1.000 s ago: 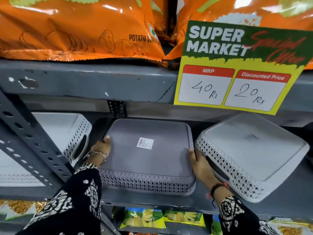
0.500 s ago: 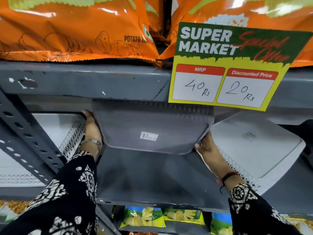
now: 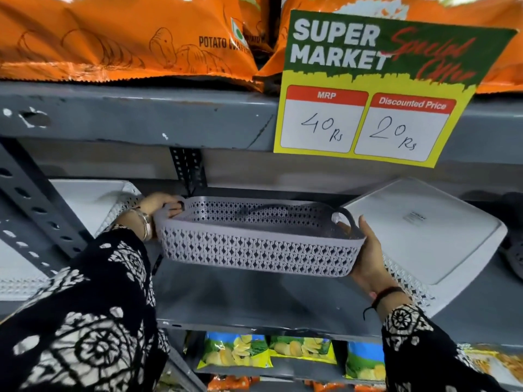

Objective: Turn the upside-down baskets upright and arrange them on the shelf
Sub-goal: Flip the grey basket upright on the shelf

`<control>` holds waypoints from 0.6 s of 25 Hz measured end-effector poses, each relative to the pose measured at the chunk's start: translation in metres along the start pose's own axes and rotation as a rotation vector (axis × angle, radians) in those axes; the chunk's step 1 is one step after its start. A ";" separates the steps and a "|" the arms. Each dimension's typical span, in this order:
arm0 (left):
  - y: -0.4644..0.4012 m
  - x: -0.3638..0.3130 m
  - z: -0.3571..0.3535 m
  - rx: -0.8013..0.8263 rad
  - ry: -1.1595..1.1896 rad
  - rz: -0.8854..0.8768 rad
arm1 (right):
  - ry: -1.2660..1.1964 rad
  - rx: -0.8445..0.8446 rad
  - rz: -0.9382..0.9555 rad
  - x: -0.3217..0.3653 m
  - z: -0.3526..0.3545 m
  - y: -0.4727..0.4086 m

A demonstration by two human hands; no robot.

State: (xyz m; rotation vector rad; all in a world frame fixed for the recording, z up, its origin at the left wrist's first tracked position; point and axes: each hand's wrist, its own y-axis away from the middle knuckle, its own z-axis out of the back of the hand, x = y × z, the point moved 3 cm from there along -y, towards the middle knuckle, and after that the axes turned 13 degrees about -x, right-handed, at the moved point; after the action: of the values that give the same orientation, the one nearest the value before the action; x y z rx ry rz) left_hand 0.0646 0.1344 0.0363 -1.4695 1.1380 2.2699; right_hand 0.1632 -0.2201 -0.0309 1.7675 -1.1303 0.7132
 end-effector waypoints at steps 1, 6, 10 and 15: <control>0.000 -0.001 0.000 -0.030 -0.082 0.009 | 0.026 0.019 0.003 -0.001 0.001 0.002; 0.000 0.029 -0.003 0.007 -0.243 0.101 | 0.292 -0.092 0.005 -0.028 0.013 0.007; -0.015 0.042 -0.008 -0.039 -0.149 0.065 | 0.250 -0.148 0.017 -0.037 0.012 0.010; -0.020 0.042 -0.011 -0.066 -0.141 0.014 | 0.298 -0.144 0.064 -0.038 0.009 0.008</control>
State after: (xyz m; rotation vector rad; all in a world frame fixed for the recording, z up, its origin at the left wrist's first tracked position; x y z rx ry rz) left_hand 0.0625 0.1311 -0.0113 -1.3035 1.0458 2.3985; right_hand 0.1396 -0.2147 -0.0633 1.4544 -1.0108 0.8794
